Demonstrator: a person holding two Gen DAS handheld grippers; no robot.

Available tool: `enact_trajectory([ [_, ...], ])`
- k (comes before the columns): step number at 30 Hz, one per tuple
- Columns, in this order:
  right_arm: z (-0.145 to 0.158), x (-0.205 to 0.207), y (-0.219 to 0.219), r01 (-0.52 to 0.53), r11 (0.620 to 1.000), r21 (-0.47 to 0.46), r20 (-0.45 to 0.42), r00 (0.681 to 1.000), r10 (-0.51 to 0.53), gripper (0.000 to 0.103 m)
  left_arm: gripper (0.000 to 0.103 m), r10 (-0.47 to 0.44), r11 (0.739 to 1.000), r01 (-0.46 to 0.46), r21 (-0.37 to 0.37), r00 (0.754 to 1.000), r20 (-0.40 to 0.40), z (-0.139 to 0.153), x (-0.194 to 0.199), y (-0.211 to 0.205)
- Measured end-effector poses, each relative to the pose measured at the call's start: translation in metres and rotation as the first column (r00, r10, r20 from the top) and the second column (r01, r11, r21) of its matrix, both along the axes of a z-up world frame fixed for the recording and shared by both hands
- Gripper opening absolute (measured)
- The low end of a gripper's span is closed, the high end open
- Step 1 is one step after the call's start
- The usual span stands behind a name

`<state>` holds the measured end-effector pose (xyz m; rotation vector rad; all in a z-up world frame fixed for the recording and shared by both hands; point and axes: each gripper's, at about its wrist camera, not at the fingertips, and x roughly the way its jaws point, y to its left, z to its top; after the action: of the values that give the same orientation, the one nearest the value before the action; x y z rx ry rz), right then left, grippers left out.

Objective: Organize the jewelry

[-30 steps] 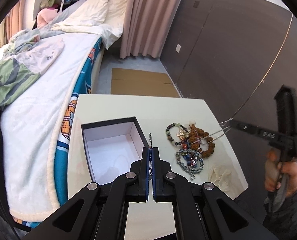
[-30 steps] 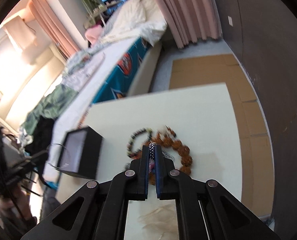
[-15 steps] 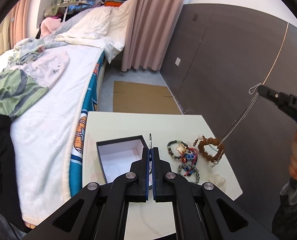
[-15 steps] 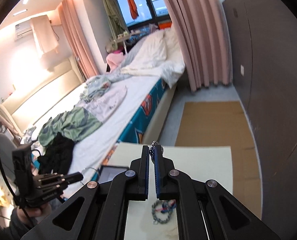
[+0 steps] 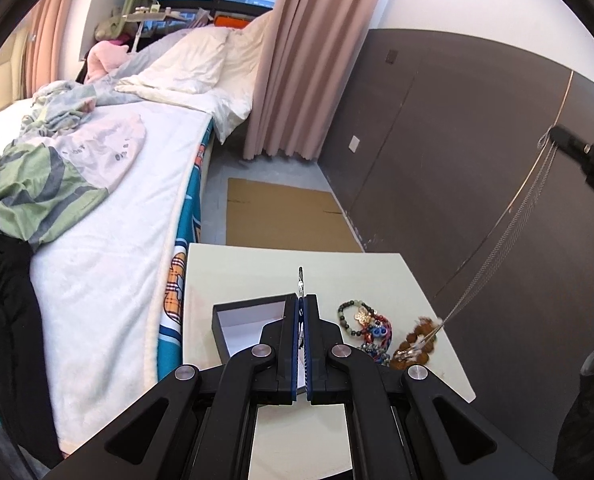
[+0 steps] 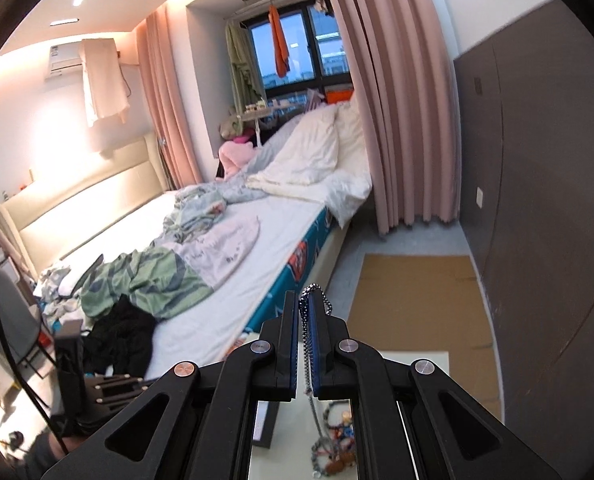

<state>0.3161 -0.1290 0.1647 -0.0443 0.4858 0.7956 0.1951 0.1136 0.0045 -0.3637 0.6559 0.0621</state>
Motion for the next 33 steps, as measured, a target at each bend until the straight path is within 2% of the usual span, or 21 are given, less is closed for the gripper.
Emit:
enact_trajectory([
  [5,0.040,-0.018,0.008,0.005,1.000,0.019,0.092,0.996,-0.007,0.006,0.001,0.002,1.000,-0.002,-0.005,1.000,0.017,0.006,-0.005,0.006],
  [11,0.061,-0.029,0.021,-0.021,0.999,0.025,0.125,0.992,0.017,0.006,0.001,0.011,1.000,-0.011,-0.013,1.000,0.025,0.009,-0.006,0.016],
  [19,0.049,-0.033,0.046,-0.058,0.998,0.026,0.088,0.995,0.056,0.006,0.001,-0.022,0.998,0.022,-0.067,1.000,-0.002,-0.005,0.010,0.019],
  [33,0.029,-0.042,0.090,-0.145,0.988,0.048,0.038,0.989,0.143,0.006,0.001,-0.023,0.996,0.020,-0.081,0.999,-0.031,-0.015,0.010,0.029],
])
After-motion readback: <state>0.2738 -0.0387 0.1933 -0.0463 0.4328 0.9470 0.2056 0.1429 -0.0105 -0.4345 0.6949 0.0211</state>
